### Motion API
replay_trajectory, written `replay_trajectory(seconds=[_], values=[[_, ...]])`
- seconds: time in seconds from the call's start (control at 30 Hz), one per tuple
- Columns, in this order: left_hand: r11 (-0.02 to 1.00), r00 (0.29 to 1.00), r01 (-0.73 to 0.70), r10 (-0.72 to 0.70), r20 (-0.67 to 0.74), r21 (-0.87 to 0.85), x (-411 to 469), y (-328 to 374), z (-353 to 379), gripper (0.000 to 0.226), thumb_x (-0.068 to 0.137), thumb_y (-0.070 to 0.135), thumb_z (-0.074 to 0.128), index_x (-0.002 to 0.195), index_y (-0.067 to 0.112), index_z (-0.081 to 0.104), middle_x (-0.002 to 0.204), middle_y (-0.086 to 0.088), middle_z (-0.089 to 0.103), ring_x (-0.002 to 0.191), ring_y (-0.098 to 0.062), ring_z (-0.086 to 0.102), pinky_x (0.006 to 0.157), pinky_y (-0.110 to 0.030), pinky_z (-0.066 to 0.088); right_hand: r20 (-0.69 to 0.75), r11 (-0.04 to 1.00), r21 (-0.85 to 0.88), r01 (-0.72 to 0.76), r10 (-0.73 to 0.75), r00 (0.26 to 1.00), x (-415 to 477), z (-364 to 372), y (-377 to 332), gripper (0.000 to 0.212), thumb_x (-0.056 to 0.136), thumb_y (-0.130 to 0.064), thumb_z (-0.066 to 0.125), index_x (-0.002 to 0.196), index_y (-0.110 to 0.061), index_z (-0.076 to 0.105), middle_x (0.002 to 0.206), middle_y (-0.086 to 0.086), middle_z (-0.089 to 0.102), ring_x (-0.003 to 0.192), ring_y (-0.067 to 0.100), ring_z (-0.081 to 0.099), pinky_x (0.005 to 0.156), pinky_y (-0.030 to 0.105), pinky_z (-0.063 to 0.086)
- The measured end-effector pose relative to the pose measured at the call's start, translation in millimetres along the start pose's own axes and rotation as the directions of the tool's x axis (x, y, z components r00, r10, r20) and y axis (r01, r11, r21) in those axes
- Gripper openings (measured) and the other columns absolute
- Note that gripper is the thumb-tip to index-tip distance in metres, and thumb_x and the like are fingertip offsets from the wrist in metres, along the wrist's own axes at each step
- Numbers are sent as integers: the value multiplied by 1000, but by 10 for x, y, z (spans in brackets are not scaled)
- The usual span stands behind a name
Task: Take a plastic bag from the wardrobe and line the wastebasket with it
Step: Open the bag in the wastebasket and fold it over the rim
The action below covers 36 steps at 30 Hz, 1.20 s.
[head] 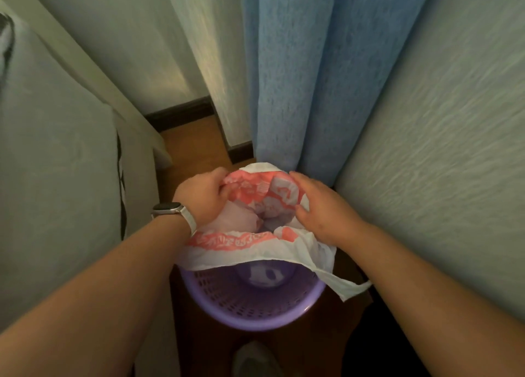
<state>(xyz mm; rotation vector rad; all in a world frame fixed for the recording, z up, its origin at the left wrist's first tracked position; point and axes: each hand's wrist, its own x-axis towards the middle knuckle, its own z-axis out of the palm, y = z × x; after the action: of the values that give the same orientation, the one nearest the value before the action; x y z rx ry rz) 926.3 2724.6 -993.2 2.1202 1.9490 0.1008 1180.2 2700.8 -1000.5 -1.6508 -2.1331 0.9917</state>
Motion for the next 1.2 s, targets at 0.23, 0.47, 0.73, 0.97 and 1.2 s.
replay_trajectory(seconds=[0.23, 0.47, 0.73, 0.97, 1.2], values=[[976, 967, 217, -214, 136, -2, -187, -38, -73, 37, 97, 57, 37, 74, 28, 43, 70, 4, 54, 62, -13, 52, 53, -27, 32, -48, 982, -130, -133, 128, 991, -30, -19, -9, 20, 98, -32, 45, 114, -21, 51, 103, 8, 67, 87, 30, 63, 73, 38, 53], [987, 986, 162, -162, 28, 11, -255, 39, -124, 32, 94, 50, 48, 113, 24, 50, 102, 5, 61, 85, -15, 58, 68, -28, 45, -36, 967, -139, -215, 212, 977, -80, -54, -7, 23, 99, -37, 41, 106, -16, 48, 97, 13, 67, 87, 36, 62, 73, 44, 53], [942, 940, -326, 331, -77, 75, -65, 455, -52, 43, 94, 35, 52, 135, 25, 47, 136, 1, 52, 124, -21, 47, 104, -39, 38, -110, 996, -49, -79, 73, 991, -74, -32, -7, 25, 92, -30, 53, 117, -26, 51, 109, -1, 60, 90, 23, 60, 77, 39, 53], [982, 986, -160, 155, -64, -101, -1, 339, 86, 32, 95, 36, 53, 126, 28, 55, 117, 4, 63, 99, -17, 60, 79, -25, 44, -102, 997, -20, -72, 69, 992, -53, -27, -2, 31, 96, -28, 54, 126, -27, 50, 118, -3, 61, 100, 19, 60, 83, 35, 52], [994, 999, 4, 1, 42, -112, 86, 275, 40, 19, 95, 38, 52, 104, 25, 63, 96, 1, 68, 83, -19, 62, 77, -41, 56, -101, 996, -26, -84, 81, 992, -37, -17, 4, 28, 95, -27, 53, 123, -27, 52, 110, -4, 63, 94, 19, 60, 81, 38, 53]])
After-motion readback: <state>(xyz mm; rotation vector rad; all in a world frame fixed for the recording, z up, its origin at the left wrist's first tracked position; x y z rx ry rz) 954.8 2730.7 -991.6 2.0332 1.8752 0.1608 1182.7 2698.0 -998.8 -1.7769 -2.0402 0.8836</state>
